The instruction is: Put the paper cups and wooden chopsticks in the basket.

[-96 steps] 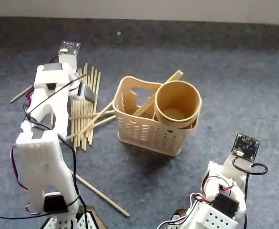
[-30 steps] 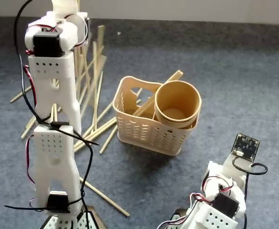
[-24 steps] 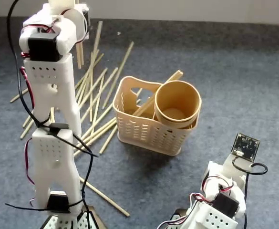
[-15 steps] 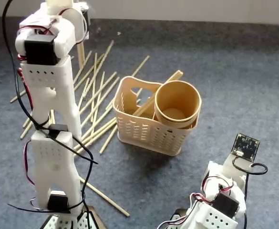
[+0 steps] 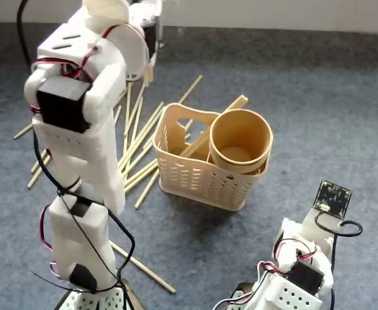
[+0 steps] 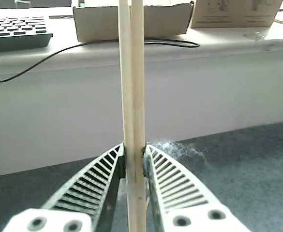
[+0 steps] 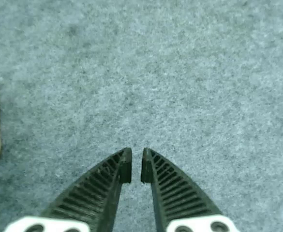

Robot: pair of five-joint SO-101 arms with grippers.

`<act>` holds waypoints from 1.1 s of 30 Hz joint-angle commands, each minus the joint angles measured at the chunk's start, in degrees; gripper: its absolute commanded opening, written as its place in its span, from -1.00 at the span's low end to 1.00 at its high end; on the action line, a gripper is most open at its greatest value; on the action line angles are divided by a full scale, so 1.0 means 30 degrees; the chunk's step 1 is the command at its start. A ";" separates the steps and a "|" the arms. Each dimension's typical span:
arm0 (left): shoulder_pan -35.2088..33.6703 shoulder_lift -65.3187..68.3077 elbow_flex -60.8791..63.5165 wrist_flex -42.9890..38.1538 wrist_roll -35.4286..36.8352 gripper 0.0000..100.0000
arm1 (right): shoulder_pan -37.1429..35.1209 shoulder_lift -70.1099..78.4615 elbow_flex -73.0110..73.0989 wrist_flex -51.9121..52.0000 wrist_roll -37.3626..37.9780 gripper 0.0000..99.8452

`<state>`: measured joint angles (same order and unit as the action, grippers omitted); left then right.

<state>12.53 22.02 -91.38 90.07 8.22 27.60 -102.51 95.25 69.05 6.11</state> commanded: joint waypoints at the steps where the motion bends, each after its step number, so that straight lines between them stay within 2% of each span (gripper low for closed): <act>1: 0.1421 -0.0806 0.0220 -0.0029 0.0117 -0.99 | -0.0015 -0.0073 0.2886 0.0132 0.0117 -0.89; 7: 0.2681 -0.0864 0.2154 -0.0059 0.0117 -0.99 | -0.0015 -0.0073 0.2886 0.0132 0.0117 -0.89; 21: 0.2740 -0.0952 0.4645 0.0205 0.0000 -0.99 | -0.0015 -0.0073 0.2886 0.0132 0.0117 -0.89; 26: 0.2740 -0.0982 0.4615 0.1201 0.0088 -0.83 | -0.0015 -0.0073 0.2886 0.0132 0.0117 -0.89; 33: 0.2769 -0.0982 0.3531 0.3165 0.0088 -0.88 | -0.0015 -0.0073 0.2886 0.0132 0.0117 -0.89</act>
<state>20.09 22.02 -77.85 97.63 8.04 27.60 -102.51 95.25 69.05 6.11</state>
